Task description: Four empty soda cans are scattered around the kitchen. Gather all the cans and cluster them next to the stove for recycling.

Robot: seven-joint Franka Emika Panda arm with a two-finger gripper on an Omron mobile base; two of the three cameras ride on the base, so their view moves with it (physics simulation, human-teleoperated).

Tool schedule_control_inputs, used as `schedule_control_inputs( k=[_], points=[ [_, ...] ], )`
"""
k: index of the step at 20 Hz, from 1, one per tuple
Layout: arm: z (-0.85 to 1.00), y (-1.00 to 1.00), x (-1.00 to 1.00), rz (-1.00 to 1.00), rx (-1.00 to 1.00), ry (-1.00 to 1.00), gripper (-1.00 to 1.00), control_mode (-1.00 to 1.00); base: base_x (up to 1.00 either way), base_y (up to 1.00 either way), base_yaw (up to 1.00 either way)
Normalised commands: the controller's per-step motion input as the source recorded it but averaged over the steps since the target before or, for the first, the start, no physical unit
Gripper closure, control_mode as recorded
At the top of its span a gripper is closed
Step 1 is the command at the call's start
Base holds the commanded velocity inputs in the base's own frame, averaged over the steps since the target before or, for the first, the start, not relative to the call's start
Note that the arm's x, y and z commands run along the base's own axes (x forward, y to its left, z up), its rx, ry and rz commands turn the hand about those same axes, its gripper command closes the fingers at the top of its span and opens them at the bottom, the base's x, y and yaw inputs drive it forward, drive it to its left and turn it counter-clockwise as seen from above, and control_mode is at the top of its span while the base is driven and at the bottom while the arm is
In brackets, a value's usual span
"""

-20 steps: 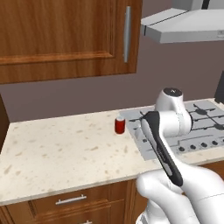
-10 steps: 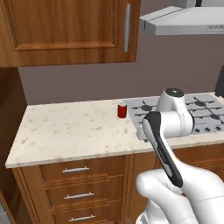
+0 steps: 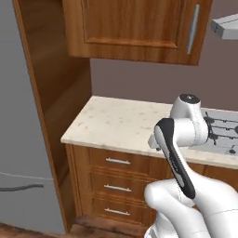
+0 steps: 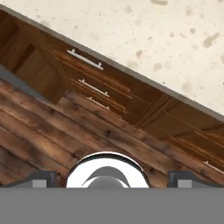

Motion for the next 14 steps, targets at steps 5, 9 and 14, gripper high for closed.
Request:
schedule_control_inputs(
  k=[5, 9, 14],
  points=[
    [0.00, 0.00, 0.00, 0.00, 0.00, 0.00, -1.00, 1.00, -0.16, 0.00, 0.66],
    [0.00, 0.00, 0.00, 0.00, 0.00, 0.00, -1.00, 1.00, -0.13, 0.00, 0.68],
    [0.00, 0.00, 0.00, 0.00, 0.00, 0.00, -1.00, 1.00, -0.11, 0.02, 0.71]
  ],
)
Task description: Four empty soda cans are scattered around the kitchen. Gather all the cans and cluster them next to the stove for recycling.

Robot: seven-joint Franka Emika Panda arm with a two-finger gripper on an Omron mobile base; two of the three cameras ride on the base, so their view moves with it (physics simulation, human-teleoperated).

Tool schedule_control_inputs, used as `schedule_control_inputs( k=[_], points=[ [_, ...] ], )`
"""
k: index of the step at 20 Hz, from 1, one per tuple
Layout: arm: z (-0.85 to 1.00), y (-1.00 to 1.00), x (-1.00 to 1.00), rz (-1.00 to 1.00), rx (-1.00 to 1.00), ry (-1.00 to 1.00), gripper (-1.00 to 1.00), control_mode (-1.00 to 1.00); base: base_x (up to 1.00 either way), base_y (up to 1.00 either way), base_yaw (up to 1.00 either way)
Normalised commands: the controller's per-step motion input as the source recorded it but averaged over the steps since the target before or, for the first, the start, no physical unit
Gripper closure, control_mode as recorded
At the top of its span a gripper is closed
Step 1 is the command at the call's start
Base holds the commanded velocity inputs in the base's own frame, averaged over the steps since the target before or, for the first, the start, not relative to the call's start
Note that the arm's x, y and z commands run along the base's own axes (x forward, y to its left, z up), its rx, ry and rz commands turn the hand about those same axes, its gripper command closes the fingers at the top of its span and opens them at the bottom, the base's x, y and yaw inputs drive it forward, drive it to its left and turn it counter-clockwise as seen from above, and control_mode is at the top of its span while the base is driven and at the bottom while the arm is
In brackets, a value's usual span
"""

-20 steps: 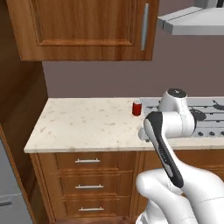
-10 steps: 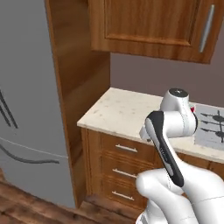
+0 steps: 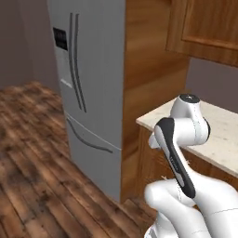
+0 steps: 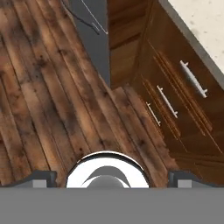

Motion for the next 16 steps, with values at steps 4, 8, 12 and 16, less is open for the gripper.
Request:
schedule_control_inputs(
  k=[4, 8, 12, 16],
  points=[
    [0.00, 0.00, 0.00, 0.00, 0.00, 0.00, -1.00, 1.00, 0.00, 0.13, 0.72],
    [0.00, 0.00, 0.00, 0.00, 0.00, 0.00, -1.00, 1.00, 0.06, 0.14, 0.69],
    [0.00, 0.00, 0.00, 0.00, 0.00, 0.00, -1.00, 1.00, 0.05, 0.03, 0.65],
    [0.00, 0.00, 0.00, 0.00, 0.00, 0.00, -1.00, 1.00, 0.01, 0.00, 0.59]
  ],
)
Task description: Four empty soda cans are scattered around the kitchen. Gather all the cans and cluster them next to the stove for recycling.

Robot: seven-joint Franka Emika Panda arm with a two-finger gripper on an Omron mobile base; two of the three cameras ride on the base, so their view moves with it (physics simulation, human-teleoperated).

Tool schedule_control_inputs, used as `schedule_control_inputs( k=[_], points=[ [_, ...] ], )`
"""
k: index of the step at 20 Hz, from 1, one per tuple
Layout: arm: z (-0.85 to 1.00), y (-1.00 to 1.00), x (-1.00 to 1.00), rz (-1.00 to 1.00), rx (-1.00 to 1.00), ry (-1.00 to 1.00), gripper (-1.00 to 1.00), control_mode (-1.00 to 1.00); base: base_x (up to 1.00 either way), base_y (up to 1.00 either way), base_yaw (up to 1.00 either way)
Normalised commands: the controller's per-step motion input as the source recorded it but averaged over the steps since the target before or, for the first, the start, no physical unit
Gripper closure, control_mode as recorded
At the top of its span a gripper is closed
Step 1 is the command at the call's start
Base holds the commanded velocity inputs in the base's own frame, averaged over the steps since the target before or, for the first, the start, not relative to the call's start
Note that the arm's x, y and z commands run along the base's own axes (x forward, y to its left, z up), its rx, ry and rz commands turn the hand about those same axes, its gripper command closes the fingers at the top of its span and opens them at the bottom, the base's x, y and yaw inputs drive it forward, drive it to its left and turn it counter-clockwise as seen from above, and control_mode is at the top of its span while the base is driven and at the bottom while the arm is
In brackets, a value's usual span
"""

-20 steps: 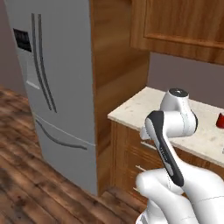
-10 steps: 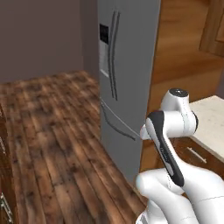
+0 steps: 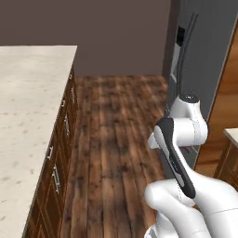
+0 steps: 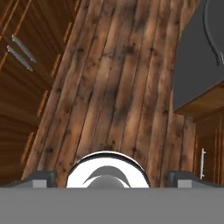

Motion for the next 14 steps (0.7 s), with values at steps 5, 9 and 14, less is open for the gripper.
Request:
schedule_control_inputs(
  k=[5, 9, 14],
  points=[
    [0.00, 0.00, 0.00, 0.00, 0.00, 0.00, -1.00, 1.00, 0.21, -0.03, 0.39],
    [0.00, 0.00, 0.00, 0.00, 0.00, 0.00, -1.00, 1.00, 0.85, -0.17, 0.01],
    [0.00, 0.00, 0.00, 0.00, 0.00, 0.00, -1.00, 1.00, 1.00, -0.02, -0.07]
  ],
)
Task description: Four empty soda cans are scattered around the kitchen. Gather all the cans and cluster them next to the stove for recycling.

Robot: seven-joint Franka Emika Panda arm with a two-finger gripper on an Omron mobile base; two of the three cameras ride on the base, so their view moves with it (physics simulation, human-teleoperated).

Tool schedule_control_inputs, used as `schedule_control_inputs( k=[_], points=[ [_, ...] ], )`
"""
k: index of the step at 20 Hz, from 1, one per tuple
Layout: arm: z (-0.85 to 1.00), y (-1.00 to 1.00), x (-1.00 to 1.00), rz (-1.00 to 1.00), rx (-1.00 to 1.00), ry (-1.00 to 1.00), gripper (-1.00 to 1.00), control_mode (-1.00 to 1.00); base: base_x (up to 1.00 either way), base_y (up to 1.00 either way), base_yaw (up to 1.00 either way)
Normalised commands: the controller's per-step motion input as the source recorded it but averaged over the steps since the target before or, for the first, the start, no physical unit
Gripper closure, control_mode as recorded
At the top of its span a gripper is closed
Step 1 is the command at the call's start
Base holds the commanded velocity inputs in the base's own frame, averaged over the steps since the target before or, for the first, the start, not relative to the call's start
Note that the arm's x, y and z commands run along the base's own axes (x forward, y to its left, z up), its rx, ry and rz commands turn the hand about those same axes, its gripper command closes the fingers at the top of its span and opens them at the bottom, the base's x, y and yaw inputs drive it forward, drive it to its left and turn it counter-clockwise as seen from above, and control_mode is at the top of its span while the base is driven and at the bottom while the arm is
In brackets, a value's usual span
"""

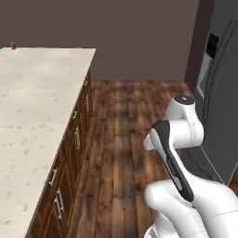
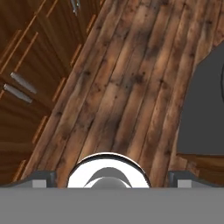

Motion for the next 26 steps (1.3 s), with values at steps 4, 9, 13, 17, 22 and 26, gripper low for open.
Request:
schedule_control_inputs(
  k=[4, 9, 13, 17, 22, 26],
  points=[
    [0.00, 0.00, 0.00, 0.00, 0.00, 0.00, -1.00, 1.00, 1.00, 0.00, -0.15],
    [0.00, 0.00, 0.00, 0.00, 0.00, 0.00, -1.00, 1.00, 1.00, 0.00, -0.13],
    [0.00, 0.00, 0.00, 0.00, 0.00, 0.00, -1.00, 1.00, 1.00, 0.00, -0.10],
    [0.00, 0.00, 0.00, 0.00, 0.00, 0.00, -1.00, 1.00, 1.00, 0.00, -0.08],
    [0.00, 0.00, 0.00, 0.00, 0.00, 0.00, -1.00, 1.00, 1.00, 0.00, -0.05],
    [0.00, 0.00, 0.00, 0.00, 0.00, 0.00, -1.00, 1.00, 1.00, 0.00, -0.05]
  ],
)
